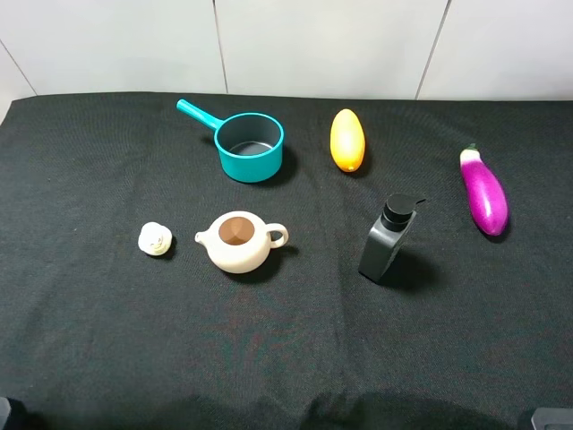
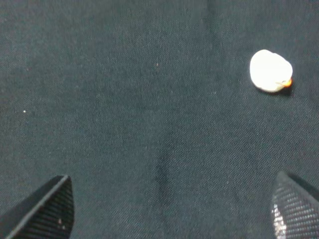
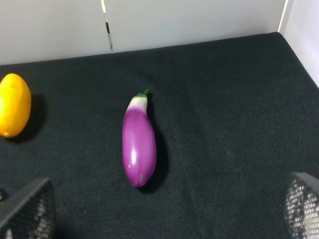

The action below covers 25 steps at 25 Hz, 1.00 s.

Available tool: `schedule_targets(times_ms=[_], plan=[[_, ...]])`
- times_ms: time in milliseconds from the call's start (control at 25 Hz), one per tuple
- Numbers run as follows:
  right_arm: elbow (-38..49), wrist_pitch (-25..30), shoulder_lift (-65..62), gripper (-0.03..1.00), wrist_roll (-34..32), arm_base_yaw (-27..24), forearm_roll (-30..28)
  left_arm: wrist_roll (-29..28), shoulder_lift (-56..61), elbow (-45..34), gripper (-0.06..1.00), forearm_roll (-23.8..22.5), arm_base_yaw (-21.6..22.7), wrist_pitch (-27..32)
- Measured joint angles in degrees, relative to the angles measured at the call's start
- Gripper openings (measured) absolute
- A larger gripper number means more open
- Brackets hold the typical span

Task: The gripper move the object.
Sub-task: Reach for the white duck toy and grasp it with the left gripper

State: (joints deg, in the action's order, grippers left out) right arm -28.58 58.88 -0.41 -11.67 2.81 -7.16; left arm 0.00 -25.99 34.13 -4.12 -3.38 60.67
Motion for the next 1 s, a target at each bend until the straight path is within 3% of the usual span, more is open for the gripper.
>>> schedule_targets(times_ms=[760, 1000], plan=[[0.00, 0.00, 0.00, 0.69, 0.00, 0.00, 0.00, 10.26, -34.43, 9.48, 0.83, 0.11, 0.00, -8.86], [0.00, 0.00, 0.00, 0.69, 0.00, 0.00, 0.00, 10.62, -42.29, 10.63, 0.83, 5.35, 0.00, -10.48]])
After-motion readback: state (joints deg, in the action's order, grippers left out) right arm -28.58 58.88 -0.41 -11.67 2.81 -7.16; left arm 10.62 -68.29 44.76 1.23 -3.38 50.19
